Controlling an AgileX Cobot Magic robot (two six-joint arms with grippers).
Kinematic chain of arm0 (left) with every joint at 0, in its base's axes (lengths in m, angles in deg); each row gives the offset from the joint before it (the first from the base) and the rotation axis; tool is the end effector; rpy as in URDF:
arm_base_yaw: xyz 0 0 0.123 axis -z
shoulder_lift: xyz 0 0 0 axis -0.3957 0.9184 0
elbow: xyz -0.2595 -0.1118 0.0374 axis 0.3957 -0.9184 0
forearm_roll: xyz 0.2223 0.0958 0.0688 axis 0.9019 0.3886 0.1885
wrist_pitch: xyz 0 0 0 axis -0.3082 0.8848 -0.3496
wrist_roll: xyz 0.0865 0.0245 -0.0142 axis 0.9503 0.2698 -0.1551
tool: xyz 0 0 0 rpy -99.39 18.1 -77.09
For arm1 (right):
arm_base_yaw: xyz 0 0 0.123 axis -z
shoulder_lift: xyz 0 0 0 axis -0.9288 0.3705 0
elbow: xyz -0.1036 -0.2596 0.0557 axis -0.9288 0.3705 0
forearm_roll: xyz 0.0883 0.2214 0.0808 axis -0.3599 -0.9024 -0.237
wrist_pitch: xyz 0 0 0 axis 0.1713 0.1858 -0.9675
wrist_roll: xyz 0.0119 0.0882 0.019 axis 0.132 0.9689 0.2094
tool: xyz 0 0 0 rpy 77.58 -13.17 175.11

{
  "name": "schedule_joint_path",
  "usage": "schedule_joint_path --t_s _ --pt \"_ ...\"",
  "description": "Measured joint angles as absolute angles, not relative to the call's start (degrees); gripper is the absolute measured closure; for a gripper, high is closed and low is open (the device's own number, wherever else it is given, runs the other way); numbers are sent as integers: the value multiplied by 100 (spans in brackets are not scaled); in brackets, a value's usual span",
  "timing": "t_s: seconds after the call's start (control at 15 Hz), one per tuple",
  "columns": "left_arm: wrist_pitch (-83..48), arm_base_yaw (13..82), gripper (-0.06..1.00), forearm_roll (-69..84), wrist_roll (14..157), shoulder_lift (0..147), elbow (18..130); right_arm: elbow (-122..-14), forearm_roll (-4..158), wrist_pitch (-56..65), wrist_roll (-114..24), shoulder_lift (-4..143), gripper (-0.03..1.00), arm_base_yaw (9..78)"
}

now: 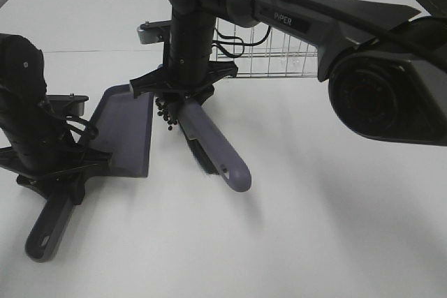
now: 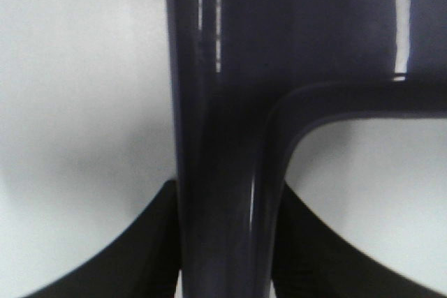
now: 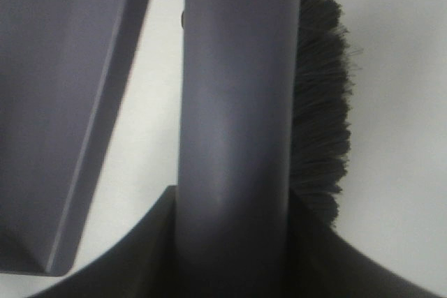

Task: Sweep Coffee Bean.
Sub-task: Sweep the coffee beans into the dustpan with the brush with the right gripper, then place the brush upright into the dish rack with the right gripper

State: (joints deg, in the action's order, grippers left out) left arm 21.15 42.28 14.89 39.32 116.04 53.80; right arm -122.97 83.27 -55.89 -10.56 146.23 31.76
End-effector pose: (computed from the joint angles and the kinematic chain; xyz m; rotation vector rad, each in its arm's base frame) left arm 0.3059 -0.1119 0.0877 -0.0748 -3.0605 0.0739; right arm 0.4257 0.3178 0.1228 -0.6406 2.9057 0.1499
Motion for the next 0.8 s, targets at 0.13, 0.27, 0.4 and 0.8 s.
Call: schedule_joint_path --t_s 0.13,0.27,0.4,0.8 --pt "2133 4239 62 1484 3932 11622 5397 -12342 7972 -5583 -1090 14669 70 3107" --pt "2144 4239 62 1484 3943 11627 5403 -12400 7583 -5571 -1234 14669 70 3021" --pt "2144 4239 62 1484 3955 11627 5403 -12680 7468 -5652 -1239 14680 70 2987" --pt "2144 4239 62 1484 4029 11627 5403 -13494 8872 -5680 -1234 14400 70 2964"
